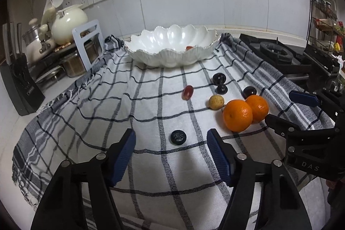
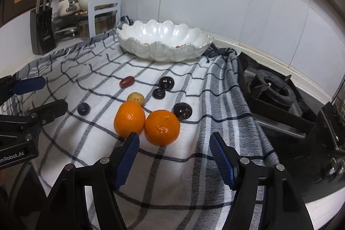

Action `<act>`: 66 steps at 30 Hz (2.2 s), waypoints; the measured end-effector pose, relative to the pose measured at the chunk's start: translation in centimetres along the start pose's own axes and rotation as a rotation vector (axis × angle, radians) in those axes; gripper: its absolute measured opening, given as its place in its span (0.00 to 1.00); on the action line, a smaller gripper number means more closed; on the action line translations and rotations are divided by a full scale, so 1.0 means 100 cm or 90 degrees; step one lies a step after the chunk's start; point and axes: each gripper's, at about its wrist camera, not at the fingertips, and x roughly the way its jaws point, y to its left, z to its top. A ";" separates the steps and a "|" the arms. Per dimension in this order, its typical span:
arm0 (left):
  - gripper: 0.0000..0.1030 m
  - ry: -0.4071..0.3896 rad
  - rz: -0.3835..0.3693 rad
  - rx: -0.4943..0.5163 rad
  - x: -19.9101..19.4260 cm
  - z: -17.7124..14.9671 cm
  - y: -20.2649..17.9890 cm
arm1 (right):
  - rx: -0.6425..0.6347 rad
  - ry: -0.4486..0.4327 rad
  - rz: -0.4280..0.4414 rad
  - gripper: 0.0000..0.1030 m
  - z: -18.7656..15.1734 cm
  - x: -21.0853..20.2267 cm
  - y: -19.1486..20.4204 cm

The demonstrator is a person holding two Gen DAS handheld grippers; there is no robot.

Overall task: Organize fruits
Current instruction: 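Grasp a mandarin with the right gripper while the left gripper grasps a dark grape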

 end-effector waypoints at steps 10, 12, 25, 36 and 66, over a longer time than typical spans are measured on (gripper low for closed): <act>0.53 0.038 -0.022 -0.017 0.030 -0.002 0.002 | -0.009 0.026 0.010 0.64 -0.001 0.022 0.001; 0.51 0.042 -0.025 -0.022 0.035 -0.001 0.002 | -0.010 0.031 0.013 0.63 -0.001 0.025 0.001; 0.41 0.072 -0.047 -0.035 0.056 -0.001 0.001 | -0.011 0.043 0.032 0.58 0.002 0.040 0.000; 0.25 0.082 -0.050 -0.042 0.063 -0.003 0.004 | -0.017 0.042 0.056 0.42 0.003 0.045 0.004; 0.22 0.014 -0.062 -0.049 0.004 -0.005 -0.007 | 0.040 0.002 0.047 0.37 -0.015 -0.005 -0.007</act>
